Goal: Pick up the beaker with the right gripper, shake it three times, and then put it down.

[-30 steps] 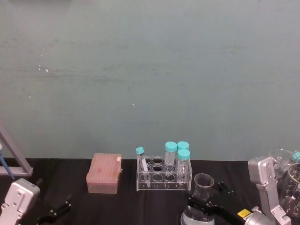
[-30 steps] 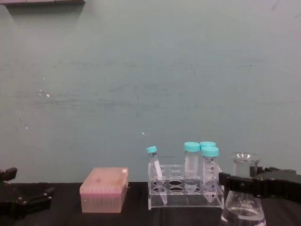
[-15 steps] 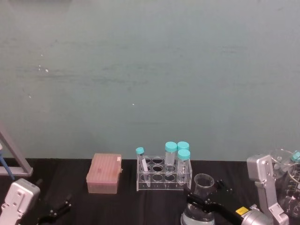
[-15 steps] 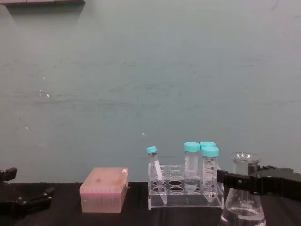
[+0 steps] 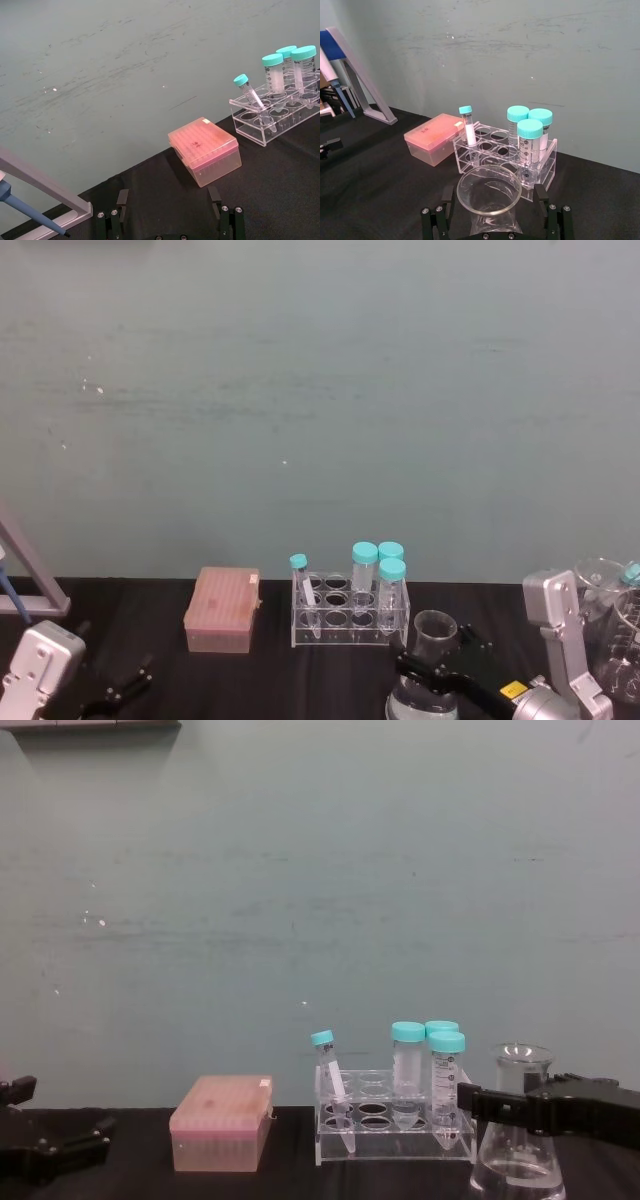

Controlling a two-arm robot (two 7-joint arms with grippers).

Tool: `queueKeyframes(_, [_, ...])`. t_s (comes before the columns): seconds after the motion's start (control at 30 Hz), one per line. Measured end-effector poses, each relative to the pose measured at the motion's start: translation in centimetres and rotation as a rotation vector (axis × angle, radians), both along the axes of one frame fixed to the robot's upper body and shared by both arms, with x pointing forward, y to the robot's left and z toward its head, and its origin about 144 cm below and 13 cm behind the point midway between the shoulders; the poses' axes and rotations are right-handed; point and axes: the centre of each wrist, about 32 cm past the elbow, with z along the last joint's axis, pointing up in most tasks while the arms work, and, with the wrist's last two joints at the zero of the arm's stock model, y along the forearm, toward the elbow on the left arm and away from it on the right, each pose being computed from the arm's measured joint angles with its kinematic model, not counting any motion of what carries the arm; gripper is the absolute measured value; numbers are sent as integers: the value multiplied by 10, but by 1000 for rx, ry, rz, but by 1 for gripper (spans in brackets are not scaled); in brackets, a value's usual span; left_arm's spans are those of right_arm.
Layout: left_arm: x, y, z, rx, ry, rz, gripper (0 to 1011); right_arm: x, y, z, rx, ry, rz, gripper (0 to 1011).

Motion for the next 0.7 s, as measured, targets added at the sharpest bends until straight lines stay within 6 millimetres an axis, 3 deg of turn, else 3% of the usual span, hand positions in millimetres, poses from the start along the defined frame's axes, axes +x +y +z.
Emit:
queueKeyframes(0.17, [0,0,0,0,0,0,1000,0,0,0,0,-1,0,983])
queueKeyframes(0.3, [0,0,0,0,0,0,1000,0,0,0,0,-1,1,909])
queueKeyframes(0.7, [0,0,0,0,0,0,1000,0,0,0,1,-1,2,567])
